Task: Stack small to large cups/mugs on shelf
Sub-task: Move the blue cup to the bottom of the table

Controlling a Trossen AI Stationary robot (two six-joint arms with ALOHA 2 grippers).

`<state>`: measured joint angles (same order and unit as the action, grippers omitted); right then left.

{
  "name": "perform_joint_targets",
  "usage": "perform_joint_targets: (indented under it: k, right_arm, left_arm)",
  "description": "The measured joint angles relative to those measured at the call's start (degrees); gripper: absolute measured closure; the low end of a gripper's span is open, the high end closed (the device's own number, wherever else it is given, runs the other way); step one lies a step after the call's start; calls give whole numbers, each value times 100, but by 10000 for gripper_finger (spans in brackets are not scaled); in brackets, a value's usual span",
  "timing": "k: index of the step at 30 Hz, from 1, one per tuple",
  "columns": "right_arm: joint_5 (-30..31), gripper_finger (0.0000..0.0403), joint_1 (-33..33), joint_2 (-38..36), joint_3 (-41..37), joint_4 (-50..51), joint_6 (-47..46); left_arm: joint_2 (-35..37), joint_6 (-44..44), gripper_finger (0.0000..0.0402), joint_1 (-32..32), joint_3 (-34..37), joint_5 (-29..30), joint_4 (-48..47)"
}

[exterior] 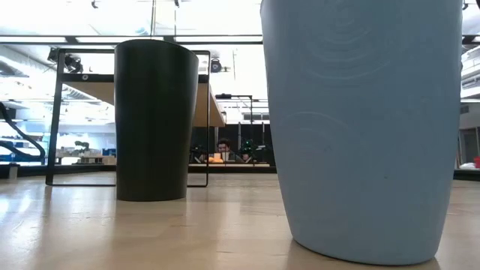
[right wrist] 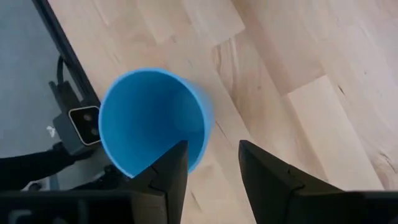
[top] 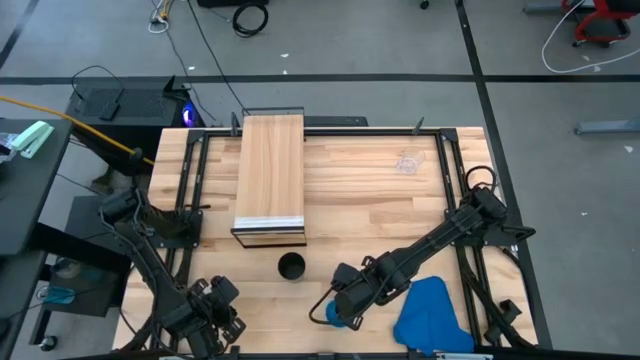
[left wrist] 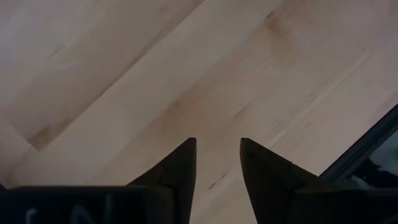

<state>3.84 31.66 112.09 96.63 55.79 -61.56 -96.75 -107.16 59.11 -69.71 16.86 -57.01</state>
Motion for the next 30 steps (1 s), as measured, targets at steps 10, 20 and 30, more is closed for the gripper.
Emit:
perform_joint_targets:
  k: [10, 20, 30]
  right_arm:
    - [-96, 256, 24, 119, -23, -257, 67]
    - [-114, 257, 19, 184, -78, -424, 151]
    - [-243, 283, 21, 197, -617, -749, -46]
  left_arm:
    - [0, -170, 262, 0, 0, 0, 2]
    - [-1, -172, 276, -7, 0, 110, 34]
    - [-2, -173, 285, -7, 0, 111, 46]
